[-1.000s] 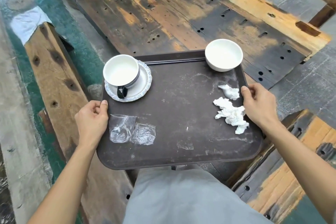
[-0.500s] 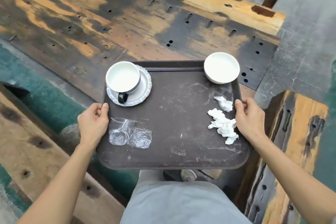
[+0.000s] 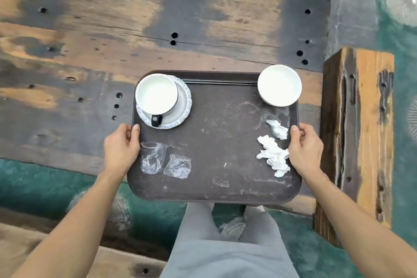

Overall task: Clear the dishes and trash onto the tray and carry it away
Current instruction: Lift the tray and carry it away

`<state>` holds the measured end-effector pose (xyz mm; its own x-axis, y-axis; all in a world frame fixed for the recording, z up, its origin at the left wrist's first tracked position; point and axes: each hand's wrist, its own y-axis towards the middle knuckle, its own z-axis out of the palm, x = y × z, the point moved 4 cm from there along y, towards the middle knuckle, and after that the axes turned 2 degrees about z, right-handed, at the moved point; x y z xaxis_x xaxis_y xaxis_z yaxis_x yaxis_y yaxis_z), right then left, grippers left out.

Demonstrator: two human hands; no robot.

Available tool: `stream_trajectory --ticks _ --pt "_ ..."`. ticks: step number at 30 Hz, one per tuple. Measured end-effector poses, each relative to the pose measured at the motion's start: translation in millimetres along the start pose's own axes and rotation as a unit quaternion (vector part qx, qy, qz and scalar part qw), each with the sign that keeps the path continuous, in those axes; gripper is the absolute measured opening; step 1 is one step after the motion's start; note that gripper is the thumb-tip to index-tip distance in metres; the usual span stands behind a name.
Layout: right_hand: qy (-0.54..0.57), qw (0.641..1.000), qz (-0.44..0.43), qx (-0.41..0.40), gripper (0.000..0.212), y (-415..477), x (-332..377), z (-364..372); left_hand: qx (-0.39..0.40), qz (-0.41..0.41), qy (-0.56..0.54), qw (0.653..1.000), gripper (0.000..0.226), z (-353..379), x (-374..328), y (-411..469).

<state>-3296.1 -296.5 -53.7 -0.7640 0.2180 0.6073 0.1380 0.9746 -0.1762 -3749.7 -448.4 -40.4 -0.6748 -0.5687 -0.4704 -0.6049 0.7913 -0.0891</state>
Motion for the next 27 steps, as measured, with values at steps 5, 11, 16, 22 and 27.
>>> stream_trajectory --ticks 5,11,16,22,27 --pt "-0.018 0.999 0.034 -0.003 0.024 10 -23 43 0.039 0.025 0.023 0.999 0.035 46 18 38" --pt "-0.027 0.998 0.053 -0.009 0.024 13 -34 67 0.059 0.019 0.026 0.998 0.031 74 28 63" --pt "-0.024 0.998 0.063 -0.013 0.025 12 -40 73 0.068 0.005 0.034 0.997 0.032 83 32 73" --pt "-0.048 0.995 0.079 0.025 0.027 15 -42 73 0.088 -0.05 -0.005 0.995 0.036 81 30 72" --pt "-0.029 0.987 0.133 0.085 0.031 3 -24 51 0.138 -0.14 -0.045 0.979 0.047 57 22 57"
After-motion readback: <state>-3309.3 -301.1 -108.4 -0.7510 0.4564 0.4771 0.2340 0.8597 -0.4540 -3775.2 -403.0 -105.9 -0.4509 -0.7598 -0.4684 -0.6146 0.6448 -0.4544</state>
